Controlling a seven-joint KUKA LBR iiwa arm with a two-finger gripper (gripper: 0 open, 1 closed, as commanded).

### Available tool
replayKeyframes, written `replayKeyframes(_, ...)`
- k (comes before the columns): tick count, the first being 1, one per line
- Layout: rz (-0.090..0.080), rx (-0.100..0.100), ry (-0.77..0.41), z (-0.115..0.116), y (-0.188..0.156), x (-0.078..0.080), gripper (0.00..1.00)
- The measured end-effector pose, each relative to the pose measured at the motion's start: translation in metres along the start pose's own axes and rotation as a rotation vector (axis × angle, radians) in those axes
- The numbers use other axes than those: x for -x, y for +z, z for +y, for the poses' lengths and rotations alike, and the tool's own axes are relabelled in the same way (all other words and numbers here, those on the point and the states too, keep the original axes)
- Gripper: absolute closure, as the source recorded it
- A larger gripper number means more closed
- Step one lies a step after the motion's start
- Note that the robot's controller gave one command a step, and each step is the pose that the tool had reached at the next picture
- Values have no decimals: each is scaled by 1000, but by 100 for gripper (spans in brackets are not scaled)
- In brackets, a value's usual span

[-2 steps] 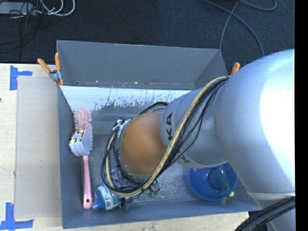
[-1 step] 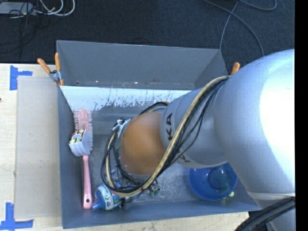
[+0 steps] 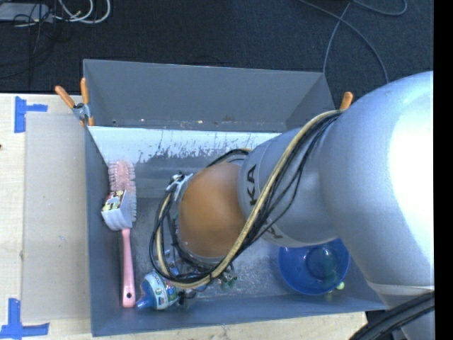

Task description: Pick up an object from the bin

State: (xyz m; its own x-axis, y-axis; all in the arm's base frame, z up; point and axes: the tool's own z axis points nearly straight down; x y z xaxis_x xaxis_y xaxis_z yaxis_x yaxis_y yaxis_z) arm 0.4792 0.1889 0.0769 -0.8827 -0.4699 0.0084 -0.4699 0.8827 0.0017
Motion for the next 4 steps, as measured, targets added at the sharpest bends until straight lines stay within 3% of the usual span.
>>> replayKeyframes(4,4,1,6,1,-77,-1,100)
